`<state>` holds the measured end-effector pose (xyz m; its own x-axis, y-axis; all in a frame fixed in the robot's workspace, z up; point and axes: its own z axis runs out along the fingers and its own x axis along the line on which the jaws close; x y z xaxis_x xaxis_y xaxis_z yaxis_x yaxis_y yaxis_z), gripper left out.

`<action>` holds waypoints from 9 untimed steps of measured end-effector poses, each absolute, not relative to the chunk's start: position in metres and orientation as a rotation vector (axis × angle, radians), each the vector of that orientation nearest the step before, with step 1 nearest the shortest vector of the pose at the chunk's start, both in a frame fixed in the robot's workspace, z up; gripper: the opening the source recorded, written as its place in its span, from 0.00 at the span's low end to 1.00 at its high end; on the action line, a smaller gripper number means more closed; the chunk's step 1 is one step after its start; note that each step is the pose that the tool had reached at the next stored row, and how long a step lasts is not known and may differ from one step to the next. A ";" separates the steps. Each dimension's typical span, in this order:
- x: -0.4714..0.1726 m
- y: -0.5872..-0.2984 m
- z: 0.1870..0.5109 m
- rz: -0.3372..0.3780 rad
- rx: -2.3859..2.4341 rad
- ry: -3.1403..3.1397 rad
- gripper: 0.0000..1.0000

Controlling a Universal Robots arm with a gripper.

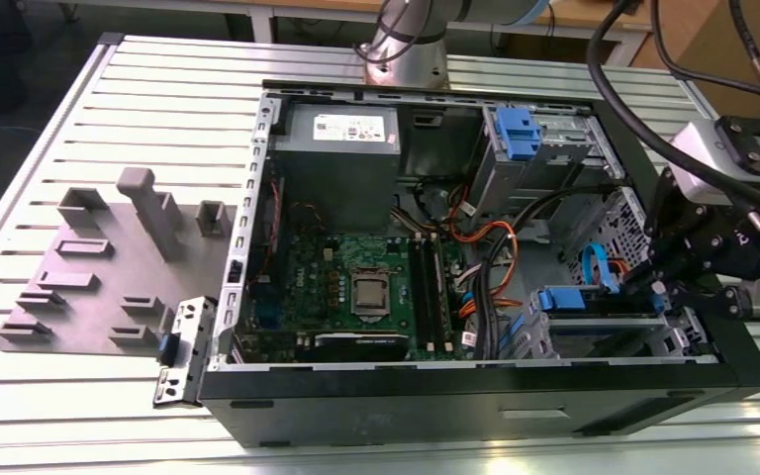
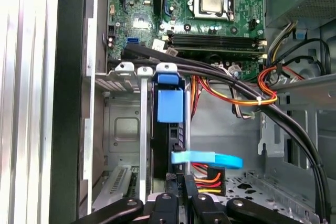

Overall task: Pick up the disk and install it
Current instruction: 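Insert the second disk wire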

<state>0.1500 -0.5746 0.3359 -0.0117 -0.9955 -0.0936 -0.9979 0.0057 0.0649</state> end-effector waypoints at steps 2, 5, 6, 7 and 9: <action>0.148 -0.575 0.336 0.174 -2.193 2.212 0.16; 0.147 -0.575 0.336 0.173 -2.193 2.212 0.16; 0.147 -0.575 0.335 0.172 -2.192 2.211 0.16; 0.147 -0.575 0.335 0.172 -2.192 2.211 0.16; 0.147 -0.574 0.335 0.172 -2.192 2.211 0.16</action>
